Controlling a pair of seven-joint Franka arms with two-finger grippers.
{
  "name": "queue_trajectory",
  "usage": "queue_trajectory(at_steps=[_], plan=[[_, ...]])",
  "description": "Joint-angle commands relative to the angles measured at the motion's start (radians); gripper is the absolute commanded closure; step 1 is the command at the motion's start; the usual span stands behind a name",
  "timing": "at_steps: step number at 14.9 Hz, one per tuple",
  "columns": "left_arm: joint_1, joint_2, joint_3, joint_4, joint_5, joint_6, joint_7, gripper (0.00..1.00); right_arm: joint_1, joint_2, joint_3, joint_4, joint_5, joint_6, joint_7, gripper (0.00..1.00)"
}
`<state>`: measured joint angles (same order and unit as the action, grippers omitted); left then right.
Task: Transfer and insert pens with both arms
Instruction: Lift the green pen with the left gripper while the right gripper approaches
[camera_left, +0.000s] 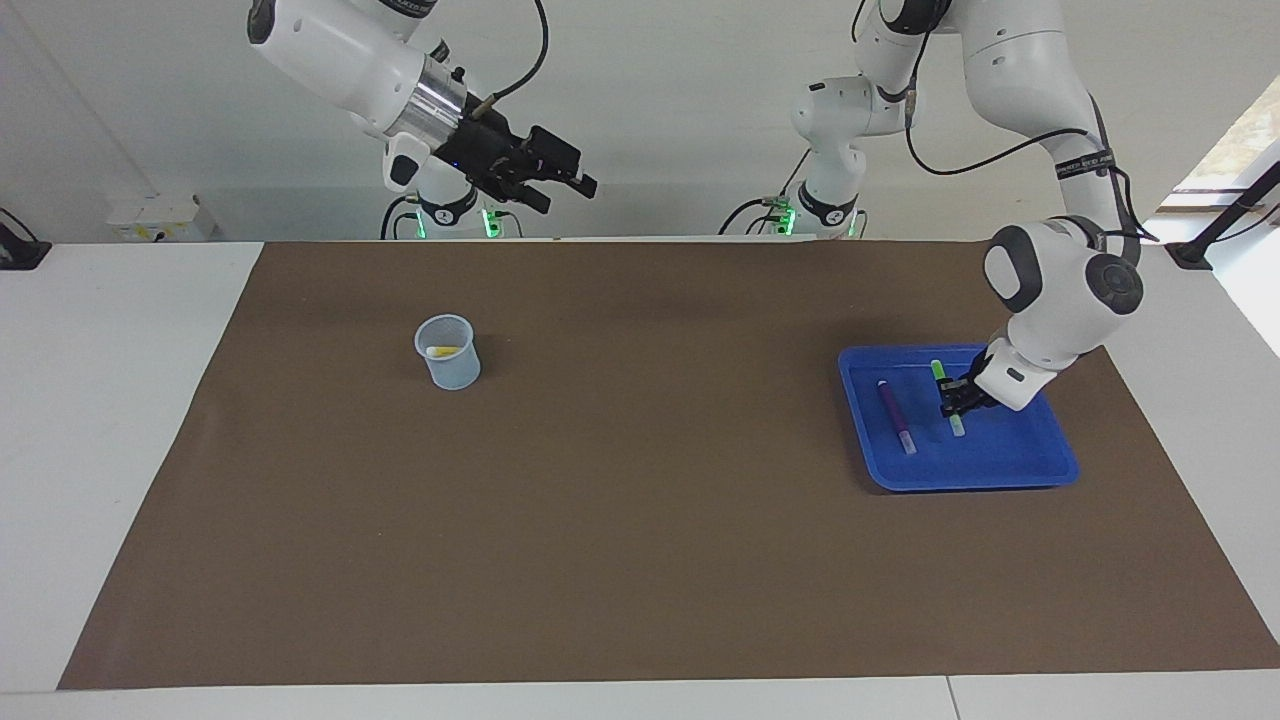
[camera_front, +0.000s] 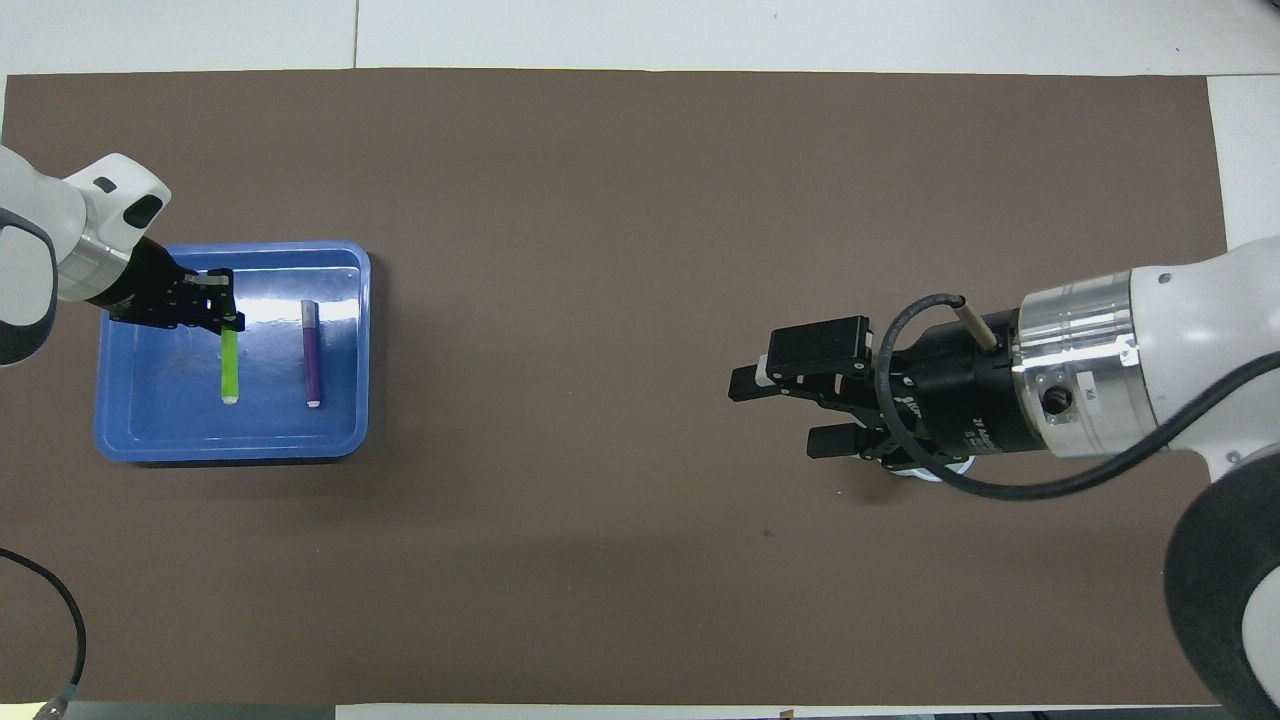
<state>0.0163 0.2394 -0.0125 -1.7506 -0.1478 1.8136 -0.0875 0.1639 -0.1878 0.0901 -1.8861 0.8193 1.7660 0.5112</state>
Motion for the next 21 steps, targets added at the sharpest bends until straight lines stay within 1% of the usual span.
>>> queue_trajectory(at_steps=[1,2,3,5,6,8,10,12,13,14,15,17,19,21], plan=[[-0.029,-0.063,0.002,0.034,-0.114,-0.089,-0.221,1.0,-0.001,-0.022,0.005,-0.027,0.024,0.026,0.018,0.0],[-0.033,-0.089,0.002,0.034,-0.169,-0.117,-0.339,1.0,-0.001,-0.022,0.005,-0.027,0.024,0.026,0.018,0.0],[-0.038,-0.112,0.0,0.031,-0.2,-0.135,-0.45,1.0,-0.001,-0.022,0.005,-0.027,0.024,0.026,0.018,0.0],[-0.074,-0.169,-0.001,0.019,-0.248,-0.167,-0.61,1.0,0.005,-0.022,0.005,-0.027,0.024,0.026,0.02,0.0],[-0.096,-0.193,-0.001,0.017,-0.292,-0.178,-0.708,1.0,0.016,-0.024,0.005,-0.027,0.024,0.027,0.02,0.0],[-0.142,-0.23,-0.001,0.01,-0.357,-0.18,-0.97,1.0,0.04,-0.024,0.005,-0.028,0.024,0.041,0.026,0.0],[-0.199,-0.25,-0.001,0.0,-0.418,-0.174,-1.148,1.0,0.092,-0.025,0.005,-0.031,0.023,0.113,0.091,0.0],[-0.242,-0.275,-0.001,-0.029,-0.492,-0.148,-1.291,1.0,0.178,-0.025,0.005,-0.051,0.012,0.241,0.171,0.0],[-0.26,-0.293,-0.001,-0.052,-0.518,-0.113,-1.342,1.0,0.215,-0.024,0.005,-0.056,0.011,0.309,0.202,0.0],[-0.272,-0.311,-0.001,-0.088,-0.559,-0.088,-1.394,1.0,0.253,-0.025,0.006,-0.067,0.009,0.347,0.235,0.0],[-0.279,-0.337,-0.001,-0.122,-0.608,-0.071,-1.416,1.0,0.276,-0.024,0.007,-0.068,0.008,0.354,0.24,0.0],[-0.327,-0.382,-0.001,-0.185,-0.639,-0.034,-1.439,1.0,0.293,-0.022,0.007,-0.071,-0.035,0.362,0.242,0.0],[-0.351,-0.435,-0.001,-0.256,-0.65,0.01,-1.479,1.0,0.295,-0.019,0.01,-0.076,-0.038,0.409,0.239,0.0],[-0.352,-0.483,-0.001,-0.322,-0.679,0.049,-1.486,1.0,0.315,0.01,0.019,-0.074,-0.038,0.495,0.242,0.0]])
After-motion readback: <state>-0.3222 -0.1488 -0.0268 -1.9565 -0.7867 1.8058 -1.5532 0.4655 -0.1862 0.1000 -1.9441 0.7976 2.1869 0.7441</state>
